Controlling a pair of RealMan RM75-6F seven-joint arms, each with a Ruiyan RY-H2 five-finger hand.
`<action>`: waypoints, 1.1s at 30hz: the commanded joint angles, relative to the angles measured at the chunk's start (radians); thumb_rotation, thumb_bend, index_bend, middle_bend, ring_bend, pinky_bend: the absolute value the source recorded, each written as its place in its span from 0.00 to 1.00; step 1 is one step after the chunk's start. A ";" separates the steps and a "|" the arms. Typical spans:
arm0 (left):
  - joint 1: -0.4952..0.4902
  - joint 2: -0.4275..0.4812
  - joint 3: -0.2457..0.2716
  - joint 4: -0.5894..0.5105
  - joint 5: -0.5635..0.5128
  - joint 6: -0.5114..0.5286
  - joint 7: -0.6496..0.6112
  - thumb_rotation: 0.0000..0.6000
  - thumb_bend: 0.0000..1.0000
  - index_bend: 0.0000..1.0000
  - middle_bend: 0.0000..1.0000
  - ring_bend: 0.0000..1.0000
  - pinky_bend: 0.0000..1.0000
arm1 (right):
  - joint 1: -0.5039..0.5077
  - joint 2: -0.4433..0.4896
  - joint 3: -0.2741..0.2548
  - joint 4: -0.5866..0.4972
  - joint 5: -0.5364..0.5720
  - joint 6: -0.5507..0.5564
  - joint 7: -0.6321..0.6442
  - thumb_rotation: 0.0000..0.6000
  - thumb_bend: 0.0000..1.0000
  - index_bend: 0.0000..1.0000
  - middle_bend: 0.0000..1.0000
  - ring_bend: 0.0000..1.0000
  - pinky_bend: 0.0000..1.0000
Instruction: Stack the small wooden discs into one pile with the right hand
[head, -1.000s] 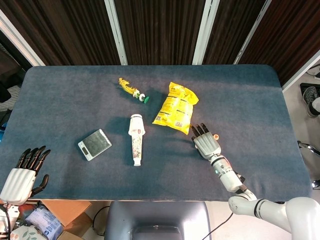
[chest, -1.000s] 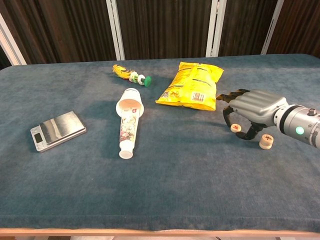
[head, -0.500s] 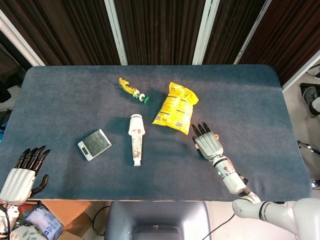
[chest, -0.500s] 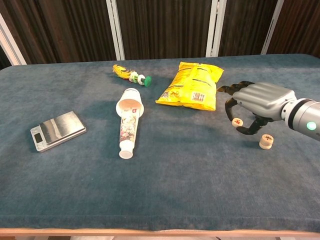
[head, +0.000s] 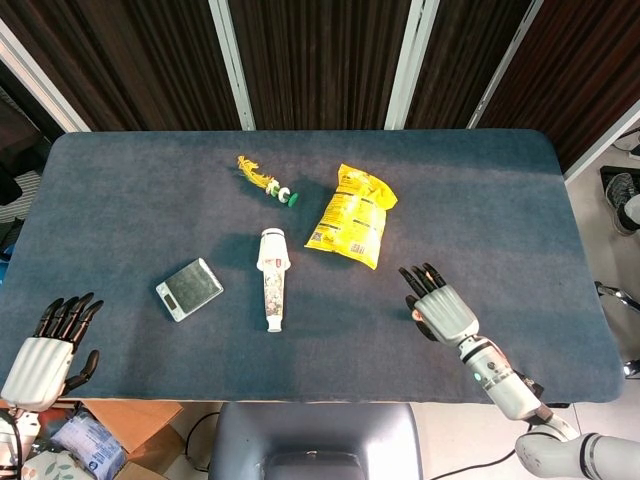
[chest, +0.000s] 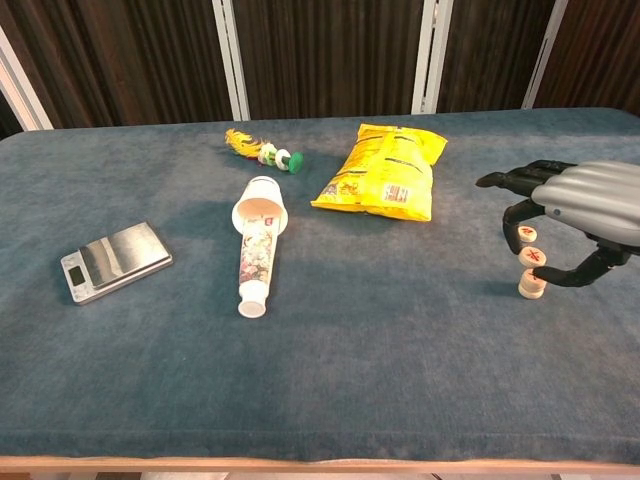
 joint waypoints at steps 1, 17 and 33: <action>-0.001 0.000 0.001 -0.002 0.001 -0.003 0.001 1.00 0.50 0.00 0.00 0.00 0.02 | -0.006 -0.006 -0.004 0.022 0.001 -0.007 -0.006 1.00 0.50 0.64 0.04 0.00 0.00; 0.000 0.003 0.001 -0.002 0.000 0.000 -0.007 1.00 0.50 0.00 0.00 0.00 0.02 | -0.006 -0.048 0.010 0.092 0.022 -0.043 -0.014 1.00 0.50 0.63 0.04 0.00 0.00; 0.002 0.001 -0.001 0.003 0.003 0.009 -0.015 1.00 0.50 0.00 0.00 0.00 0.02 | -0.014 -0.050 0.014 0.086 0.026 -0.048 -0.039 1.00 0.50 0.53 0.04 0.00 0.00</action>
